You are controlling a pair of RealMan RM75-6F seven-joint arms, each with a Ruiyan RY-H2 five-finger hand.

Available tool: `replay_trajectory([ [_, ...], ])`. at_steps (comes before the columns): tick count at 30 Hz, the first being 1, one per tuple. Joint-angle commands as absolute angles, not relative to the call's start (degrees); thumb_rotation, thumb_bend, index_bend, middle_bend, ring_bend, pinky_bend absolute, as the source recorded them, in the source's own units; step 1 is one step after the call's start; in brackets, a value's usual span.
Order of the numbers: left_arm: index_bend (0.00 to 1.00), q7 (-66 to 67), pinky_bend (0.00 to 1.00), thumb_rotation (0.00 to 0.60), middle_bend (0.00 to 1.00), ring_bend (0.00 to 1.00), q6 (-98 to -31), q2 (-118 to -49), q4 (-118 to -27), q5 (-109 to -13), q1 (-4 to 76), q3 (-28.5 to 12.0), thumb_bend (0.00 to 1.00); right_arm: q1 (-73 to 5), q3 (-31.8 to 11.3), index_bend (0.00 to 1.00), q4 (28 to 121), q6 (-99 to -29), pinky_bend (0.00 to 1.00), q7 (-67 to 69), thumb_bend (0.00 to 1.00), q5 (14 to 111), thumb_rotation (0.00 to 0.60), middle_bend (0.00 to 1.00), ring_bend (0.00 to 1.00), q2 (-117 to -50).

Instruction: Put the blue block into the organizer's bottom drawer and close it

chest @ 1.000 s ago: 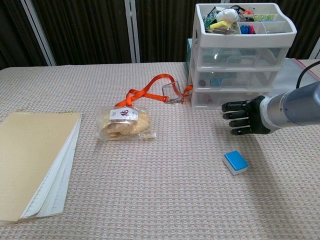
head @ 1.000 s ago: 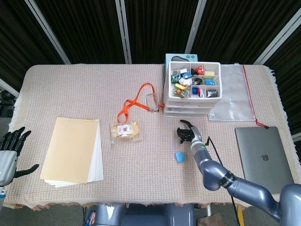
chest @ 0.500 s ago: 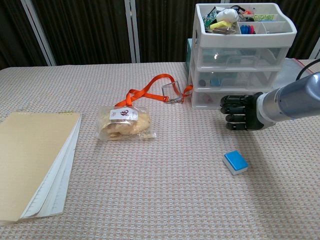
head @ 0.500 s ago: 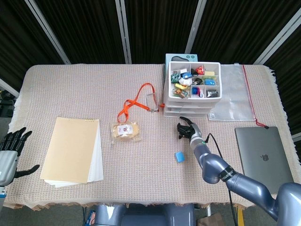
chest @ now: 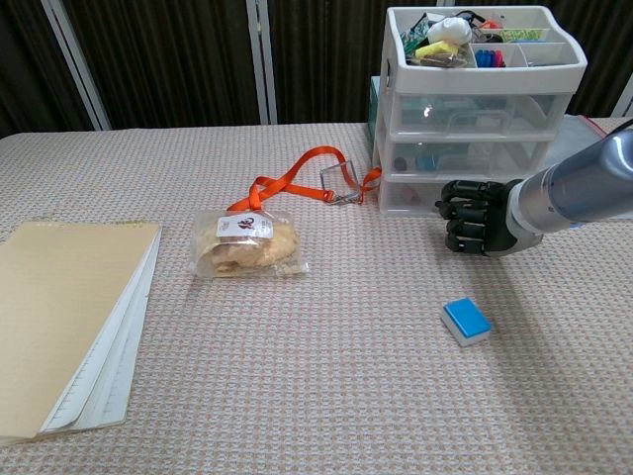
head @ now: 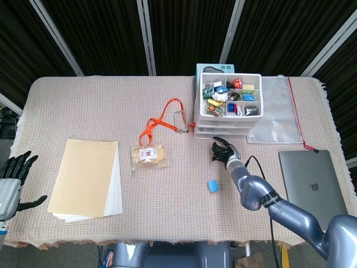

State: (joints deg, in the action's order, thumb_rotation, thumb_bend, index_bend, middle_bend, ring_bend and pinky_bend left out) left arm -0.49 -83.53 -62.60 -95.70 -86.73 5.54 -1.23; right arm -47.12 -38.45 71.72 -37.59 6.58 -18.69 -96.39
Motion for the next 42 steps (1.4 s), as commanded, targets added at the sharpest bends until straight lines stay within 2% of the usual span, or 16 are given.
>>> replay_trajectory([
  [1,0.08,-0.5,0.0,0.6,0.0,0.0,-83.5,-62.6,-95.7,-86.7,5.5,-1.2,0.13,-47.5,-38.7,0.25,71.0,-36.9,0.73,6.5,0.54,-19.9,0.6,0.78,0.83,-96.5],
  [6,0.08,-0.6,0.0,0.6,0.0,0.0,-83.5,-62.5,-95.8,-86.7,5.5,-1.2,0.13,-48.0,-39.0,0.26,70.1,-36.0,0.73,6.3,0.54,-21.2,0.6,0.78,0.83,-96.5],
  [14,0.08,-0.7,0.0,0.6,0.0,0.0,-83.4,-62.5,-95.8,-86.7,5.6,-1.2,0.13,-48.3,-39.1,0.36,70.0,-35.1,0.74,6.2,0.54,-23.1,0.6,0.78,0.83,-96.5],
  [20,0.08,-0.7,0.0,0.6,0.0,0.0,-83.5,-62.4,-95.8,-86.8,5.6,-1.1,0.13,-48.4,-38.6,0.4,70.7,-34.8,0.73,5.7,0.54,-24.2,0.6,0.78,0.83,-96.0],
  [42,0.07,-0.9,0.0,0.6,0.0,0.0,-84.2,-62.6,-95.6,-87.5,5.4,-1.0,0.13,-45.5,-34.8,0.41,79.5,-34.9,0.73,5.4,0.54,-25.3,0.6,0.78,0.83,-92.2],
])
